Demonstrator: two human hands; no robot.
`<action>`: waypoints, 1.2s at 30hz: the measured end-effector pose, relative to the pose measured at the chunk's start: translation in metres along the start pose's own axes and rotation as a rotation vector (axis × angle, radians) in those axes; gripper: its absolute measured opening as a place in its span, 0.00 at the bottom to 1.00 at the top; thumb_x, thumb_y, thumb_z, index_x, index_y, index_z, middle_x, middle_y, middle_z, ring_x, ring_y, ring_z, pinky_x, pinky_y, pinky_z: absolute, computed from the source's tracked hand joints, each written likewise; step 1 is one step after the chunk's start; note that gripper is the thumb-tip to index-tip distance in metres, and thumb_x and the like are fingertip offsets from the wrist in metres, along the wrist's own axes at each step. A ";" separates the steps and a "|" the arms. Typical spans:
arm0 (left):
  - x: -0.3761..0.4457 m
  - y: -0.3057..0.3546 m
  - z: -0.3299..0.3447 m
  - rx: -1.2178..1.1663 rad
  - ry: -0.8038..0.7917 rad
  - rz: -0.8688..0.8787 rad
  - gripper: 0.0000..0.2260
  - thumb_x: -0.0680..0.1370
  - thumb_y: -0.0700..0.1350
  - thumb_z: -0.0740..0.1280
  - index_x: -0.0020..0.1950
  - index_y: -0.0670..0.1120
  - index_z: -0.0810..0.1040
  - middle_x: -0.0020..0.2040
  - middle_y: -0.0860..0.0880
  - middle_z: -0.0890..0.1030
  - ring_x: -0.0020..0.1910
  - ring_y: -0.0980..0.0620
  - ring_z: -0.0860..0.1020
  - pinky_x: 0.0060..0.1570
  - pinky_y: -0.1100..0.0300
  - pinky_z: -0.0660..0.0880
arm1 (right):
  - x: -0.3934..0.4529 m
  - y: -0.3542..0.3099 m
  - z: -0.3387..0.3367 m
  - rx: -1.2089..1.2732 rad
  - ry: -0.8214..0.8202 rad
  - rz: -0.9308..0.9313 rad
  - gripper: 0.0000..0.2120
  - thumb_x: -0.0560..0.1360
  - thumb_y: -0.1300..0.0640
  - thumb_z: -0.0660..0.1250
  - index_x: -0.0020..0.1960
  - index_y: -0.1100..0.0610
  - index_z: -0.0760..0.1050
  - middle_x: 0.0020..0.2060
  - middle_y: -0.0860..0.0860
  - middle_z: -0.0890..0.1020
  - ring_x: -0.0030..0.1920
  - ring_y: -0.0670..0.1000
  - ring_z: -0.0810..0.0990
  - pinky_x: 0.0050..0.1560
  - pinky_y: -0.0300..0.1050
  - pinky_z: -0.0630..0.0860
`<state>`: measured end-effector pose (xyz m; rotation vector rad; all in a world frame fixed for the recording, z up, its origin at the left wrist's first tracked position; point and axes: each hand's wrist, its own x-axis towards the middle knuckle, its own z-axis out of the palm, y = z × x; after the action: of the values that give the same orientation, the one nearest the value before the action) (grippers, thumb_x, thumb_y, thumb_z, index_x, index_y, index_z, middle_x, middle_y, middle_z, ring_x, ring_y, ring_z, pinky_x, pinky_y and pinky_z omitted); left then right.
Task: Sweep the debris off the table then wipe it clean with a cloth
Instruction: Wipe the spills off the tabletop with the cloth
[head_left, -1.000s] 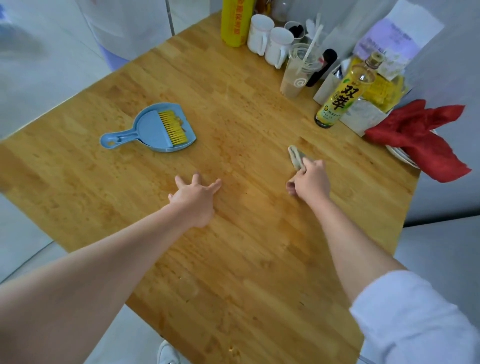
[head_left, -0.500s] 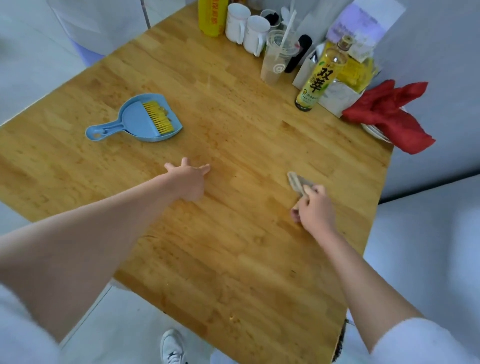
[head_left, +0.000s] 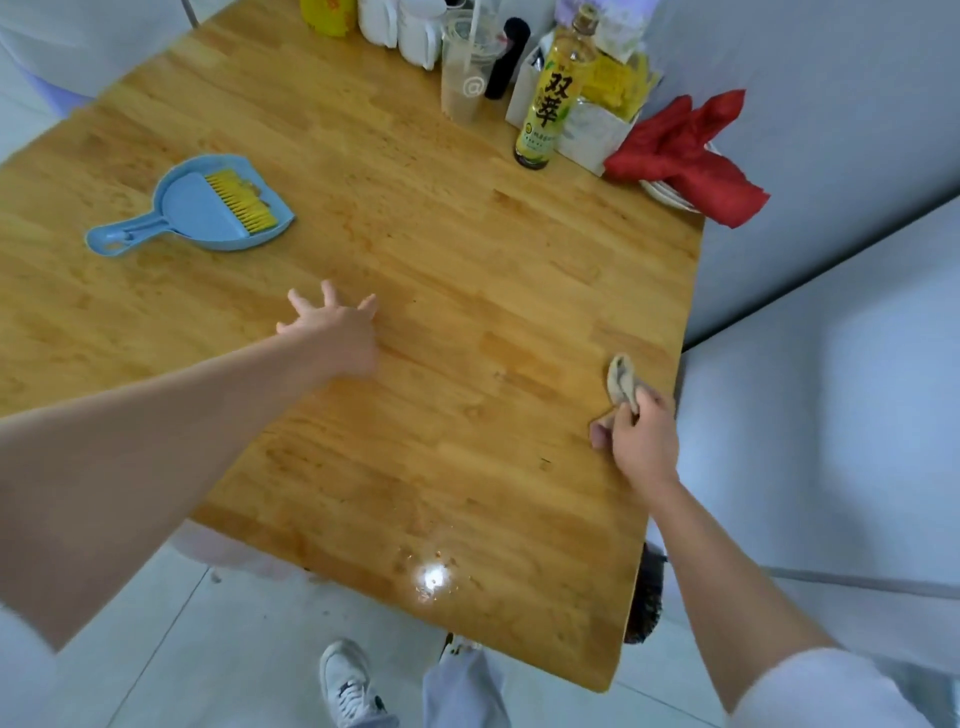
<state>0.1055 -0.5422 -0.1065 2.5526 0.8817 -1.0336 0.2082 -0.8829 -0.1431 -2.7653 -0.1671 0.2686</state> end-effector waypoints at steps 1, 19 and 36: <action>-0.008 0.012 0.005 -0.027 0.030 0.053 0.35 0.82 0.49 0.61 0.80 0.60 0.41 0.80 0.44 0.38 0.77 0.31 0.41 0.71 0.34 0.60 | -0.012 0.000 0.004 0.030 -0.001 -0.051 0.07 0.83 0.58 0.58 0.56 0.52 0.74 0.61 0.53 0.74 0.42 0.48 0.84 0.39 0.43 0.77; -0.033 0.115 0.058 0.020 0.016 0.244 0.40 0.76 0.58 0.70 0.78 0.67 0.45 0.80 0.44 0.37 0.76 0.27 0.41 0.70 0.29 0.56 | 0.048 0.024 -0.016 0.082 0.054 -0.115 0.13 0.83 0.61 0.57 0.65 0.57 0.76 0.63 0.51 0.70 0.29 0.44 0.79 0.31 0.33 0.76; -0.028 0.119 0.060 0.056 0.017 0.229 0.42 0.75 0.60 0.71 0.77 0.69 0.44 0.80 0.46 0.40 0.76 0.27 0.40 0.71 0.32 0.60 | -0.023 0.062 -0.019 0.121 -0.122 -0.166 0.06 0.82 0.60 0.60 0.55 0.56 0.75 0.57 0.49 0.72 0.40 0.52 0.82 0.40 0.52 0.80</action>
<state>0.1307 -0.6740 -0.1291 2.6353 0.5537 -0.9808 0.1951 -0.9501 -0.1439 -2.5982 -0.3955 0.3902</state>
